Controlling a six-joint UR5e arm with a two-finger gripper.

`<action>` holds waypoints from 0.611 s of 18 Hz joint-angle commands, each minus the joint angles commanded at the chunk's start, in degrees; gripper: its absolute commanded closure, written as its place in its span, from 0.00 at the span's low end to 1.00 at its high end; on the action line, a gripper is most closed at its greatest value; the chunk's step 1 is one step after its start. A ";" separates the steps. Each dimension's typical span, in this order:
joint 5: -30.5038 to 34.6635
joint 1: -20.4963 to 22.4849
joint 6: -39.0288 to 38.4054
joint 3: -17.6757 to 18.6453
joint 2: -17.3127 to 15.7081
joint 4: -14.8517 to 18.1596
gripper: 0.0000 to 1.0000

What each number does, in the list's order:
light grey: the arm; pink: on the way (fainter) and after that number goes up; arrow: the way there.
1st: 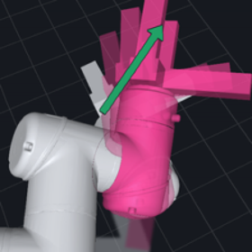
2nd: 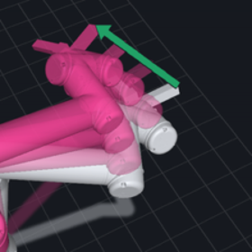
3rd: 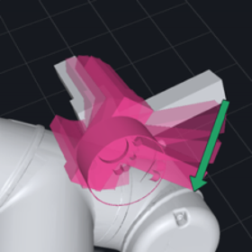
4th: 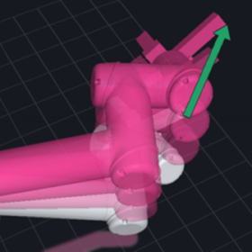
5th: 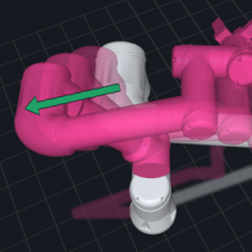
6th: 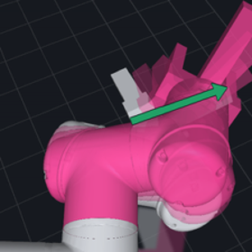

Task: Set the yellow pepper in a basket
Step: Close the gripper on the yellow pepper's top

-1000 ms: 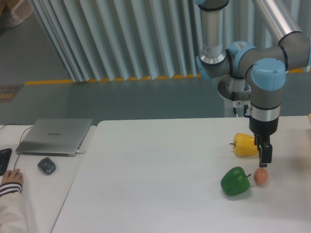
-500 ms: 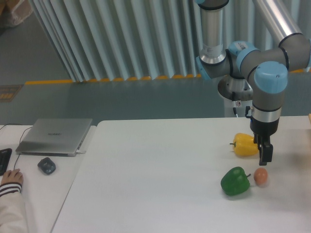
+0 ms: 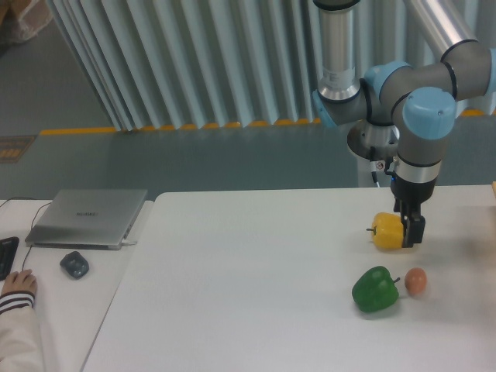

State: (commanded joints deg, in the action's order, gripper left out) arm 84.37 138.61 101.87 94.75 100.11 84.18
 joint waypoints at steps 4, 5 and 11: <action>5.44 -3.78 -0.18 0.79 0.88 1.33 0.00; 5.45 -3.78 -0.09 0.79 0.88 1.33 0.00; 9.58 -5.27 2.37 1.93 1.23 0.89 0.00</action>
State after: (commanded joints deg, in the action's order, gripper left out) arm 93.95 133.33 104.24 96.68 101.34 85.08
